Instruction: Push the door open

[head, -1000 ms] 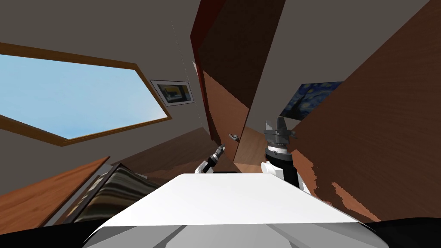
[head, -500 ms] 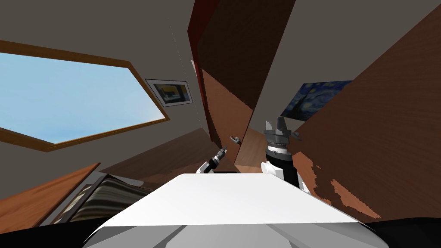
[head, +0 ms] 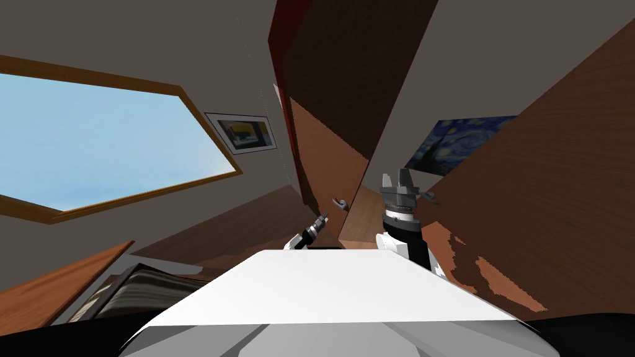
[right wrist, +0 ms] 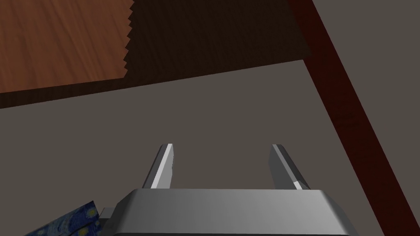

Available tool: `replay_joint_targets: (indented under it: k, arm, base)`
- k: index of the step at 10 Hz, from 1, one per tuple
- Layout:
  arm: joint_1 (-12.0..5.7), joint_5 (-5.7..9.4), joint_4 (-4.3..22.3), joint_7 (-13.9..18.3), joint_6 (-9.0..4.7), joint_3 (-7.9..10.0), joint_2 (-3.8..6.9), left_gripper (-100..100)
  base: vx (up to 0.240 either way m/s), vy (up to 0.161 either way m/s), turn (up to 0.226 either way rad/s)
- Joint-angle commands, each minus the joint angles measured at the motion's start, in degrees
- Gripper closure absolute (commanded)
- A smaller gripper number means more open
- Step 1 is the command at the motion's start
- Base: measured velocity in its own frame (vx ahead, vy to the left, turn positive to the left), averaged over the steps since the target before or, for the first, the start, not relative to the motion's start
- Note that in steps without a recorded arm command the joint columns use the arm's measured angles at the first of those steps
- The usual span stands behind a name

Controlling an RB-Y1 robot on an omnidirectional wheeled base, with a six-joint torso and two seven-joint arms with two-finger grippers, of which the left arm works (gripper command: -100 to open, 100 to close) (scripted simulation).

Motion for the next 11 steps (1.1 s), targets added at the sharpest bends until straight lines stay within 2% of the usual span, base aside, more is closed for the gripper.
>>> replay_joint_targets:
  k: [1, 3, 4, 5, 8, 11]
  arm:
    - [-0.68, -0.08, 1.7, 0.2, -0.62, -0.27, -0.35, -100]
    - [-1.29, -0.31, 3.5, 0.7, -1.04, -0.92, -0.77, -100]
    - [-1.08, -0.24, 2.8, 0.6, -0.8, -0.73, -0.54, -100]
    - [-1.06, -0.15, 3.1, 0.4, -0.93, -0.58, -0.01, -100]
    - [-0.96, 0.0, 3.5, -0.1, -1.04, -0.29, 0.17, -100]
    - [-0.8, 0.24, 4.0, -0.9, -1.2, 0.16, -0.9, -100]
  base:
    - [0.059, 0.024, -0.01]
    - [0.066, 0.028, -0.018]
    - [0.03, 0.014, -0.005]
    - [0.049, -0.071, -0.04]
    - [0.138, -0.147, -0.023]
    - [0.161, -0.156, -0.032]
